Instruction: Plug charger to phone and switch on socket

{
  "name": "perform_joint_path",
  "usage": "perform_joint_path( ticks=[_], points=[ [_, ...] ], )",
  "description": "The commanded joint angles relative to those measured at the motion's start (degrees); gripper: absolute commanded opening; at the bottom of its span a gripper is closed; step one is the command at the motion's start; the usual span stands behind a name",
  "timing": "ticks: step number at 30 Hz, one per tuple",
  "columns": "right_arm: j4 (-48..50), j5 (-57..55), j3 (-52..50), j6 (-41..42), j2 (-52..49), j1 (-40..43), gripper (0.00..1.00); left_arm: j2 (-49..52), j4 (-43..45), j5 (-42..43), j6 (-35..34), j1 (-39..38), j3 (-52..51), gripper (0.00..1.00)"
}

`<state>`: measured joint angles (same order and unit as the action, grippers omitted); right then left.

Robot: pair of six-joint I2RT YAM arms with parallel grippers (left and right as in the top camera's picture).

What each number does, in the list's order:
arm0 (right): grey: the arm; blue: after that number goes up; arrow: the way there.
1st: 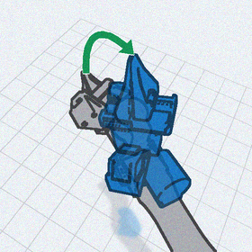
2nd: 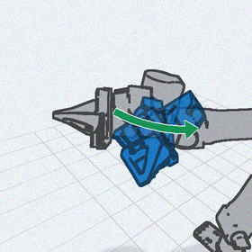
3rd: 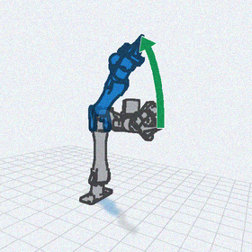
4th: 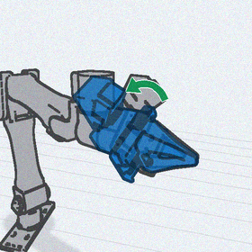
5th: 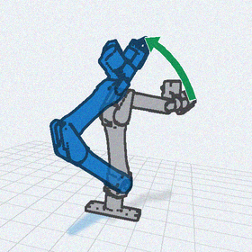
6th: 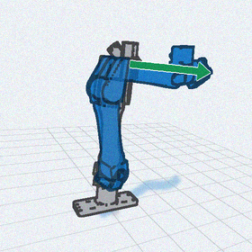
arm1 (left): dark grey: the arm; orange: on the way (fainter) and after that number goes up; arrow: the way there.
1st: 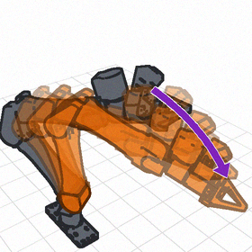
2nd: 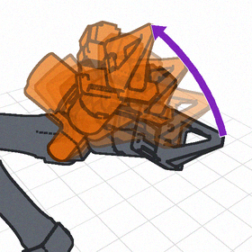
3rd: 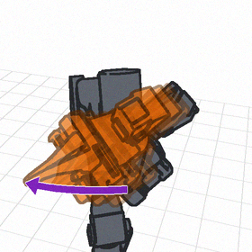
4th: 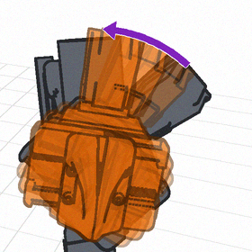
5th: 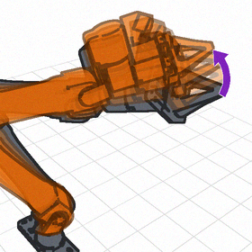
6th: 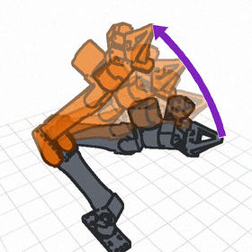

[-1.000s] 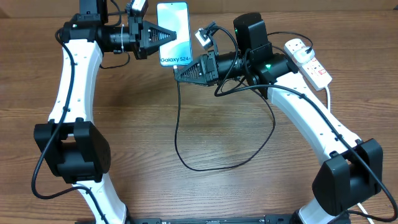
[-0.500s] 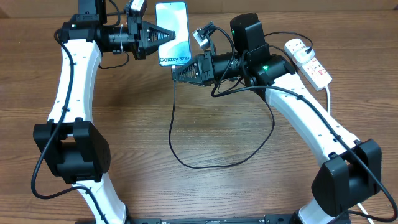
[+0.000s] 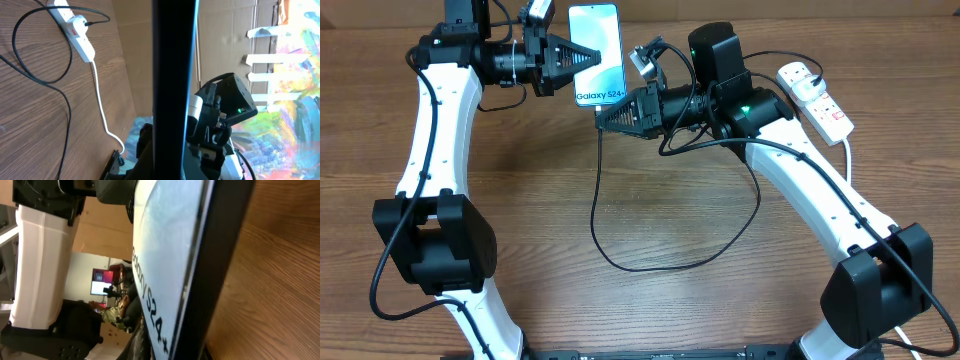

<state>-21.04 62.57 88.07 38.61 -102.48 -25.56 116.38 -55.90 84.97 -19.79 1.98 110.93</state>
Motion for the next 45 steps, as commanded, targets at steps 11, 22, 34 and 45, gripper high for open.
perform_joint_path(
  ticks=[11, 22, 34, 45],
  points=[
    [1.7, -0.3, 1.0, 0.2, 1.2, 1.6, 0.04, -0.3, -0.7, 3.1, -0.2, 0.7, 0.5, 0.04],
    [1.4, 0.1, 1.0, 0.1, 1.2, 3.1, 0.04, -0.3, -0.8, 3.2, -0.2, 0.7, 0.5, 0.04],
    [1.4, -2.2, 1.0, 0.1, 1.2, 1.9, 0.04, -0.3, -1.2, 3.6, -0.2, 0.6, 0.5, 0.04],
    [3.2, -7.5, 1.0, 2.3, 1.2, 0.4, 0.04, -0.3, -2.2, 3.6, -1.0, 0.6, 0.5, 0.04]
  ],
)
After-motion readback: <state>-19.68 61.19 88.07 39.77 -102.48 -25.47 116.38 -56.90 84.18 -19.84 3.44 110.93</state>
